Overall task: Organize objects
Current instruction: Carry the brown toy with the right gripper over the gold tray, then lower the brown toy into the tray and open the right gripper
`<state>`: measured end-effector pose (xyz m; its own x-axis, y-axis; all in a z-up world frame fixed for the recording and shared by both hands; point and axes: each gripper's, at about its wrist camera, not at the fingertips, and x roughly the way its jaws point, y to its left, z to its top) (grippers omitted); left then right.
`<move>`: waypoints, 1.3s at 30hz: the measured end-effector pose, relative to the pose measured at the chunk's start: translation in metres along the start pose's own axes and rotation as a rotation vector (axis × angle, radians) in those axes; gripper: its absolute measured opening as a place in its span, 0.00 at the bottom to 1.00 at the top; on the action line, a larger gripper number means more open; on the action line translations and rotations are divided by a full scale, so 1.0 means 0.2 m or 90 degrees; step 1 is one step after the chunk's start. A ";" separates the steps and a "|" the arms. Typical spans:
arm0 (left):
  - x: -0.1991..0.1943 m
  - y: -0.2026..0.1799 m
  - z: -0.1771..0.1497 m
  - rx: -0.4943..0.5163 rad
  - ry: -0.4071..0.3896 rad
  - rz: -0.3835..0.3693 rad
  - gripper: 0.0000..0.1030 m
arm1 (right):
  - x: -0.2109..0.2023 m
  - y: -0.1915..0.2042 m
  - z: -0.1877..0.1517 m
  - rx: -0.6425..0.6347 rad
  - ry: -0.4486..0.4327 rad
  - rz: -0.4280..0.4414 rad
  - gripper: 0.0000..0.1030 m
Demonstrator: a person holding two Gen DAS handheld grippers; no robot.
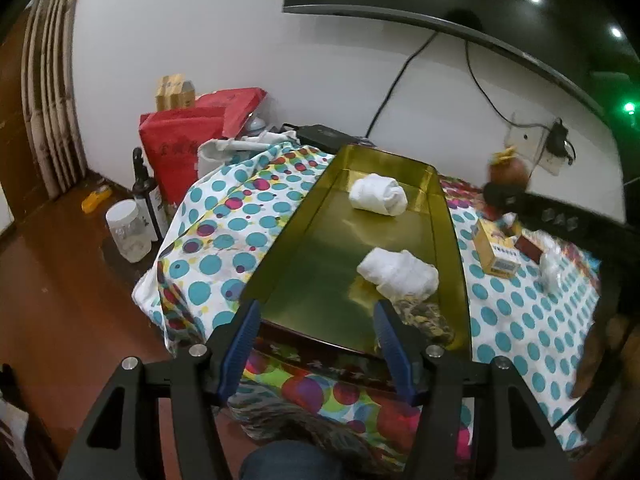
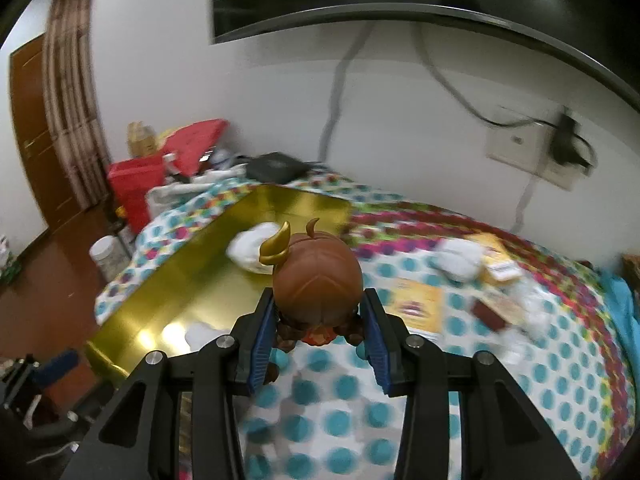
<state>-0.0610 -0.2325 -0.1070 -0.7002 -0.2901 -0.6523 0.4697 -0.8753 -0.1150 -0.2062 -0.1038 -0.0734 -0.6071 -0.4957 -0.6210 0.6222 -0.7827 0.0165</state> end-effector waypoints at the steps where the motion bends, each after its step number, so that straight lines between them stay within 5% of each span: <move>1: 0.00 0.02 0.01 -0.008 0.001 -0.001 0.59 | 0.02 0.05 0.00 -0.006 0.003 0.006 0.39; 10: 0.00 0.05 0.02 -0.014 0.002 0.005 0.59 | 0.21 0.28 0.00 -0.041 0.041 0.019 0.39; 36: -0.11 -0.07 0.05 0.040 -0.011 -0.017 0.59 | 0.37 0.36 0.02 -0.055 0.075 -0.001 0.39; 39: -0.11 -0.07 0.05 0.039 -0.009 -0.018 0.59 | 0.35 0.38 0.03 -0.061 0.066 -0.005 0.47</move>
<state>-0.0577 -0.2168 -0.0843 -0.7207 -0.2697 -0.6386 0.4155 -0.9055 -0.0864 -0.2046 -0.1996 -0.1101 -0.5610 -0.4449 -0.6981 0.6652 -0.7443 -0.0603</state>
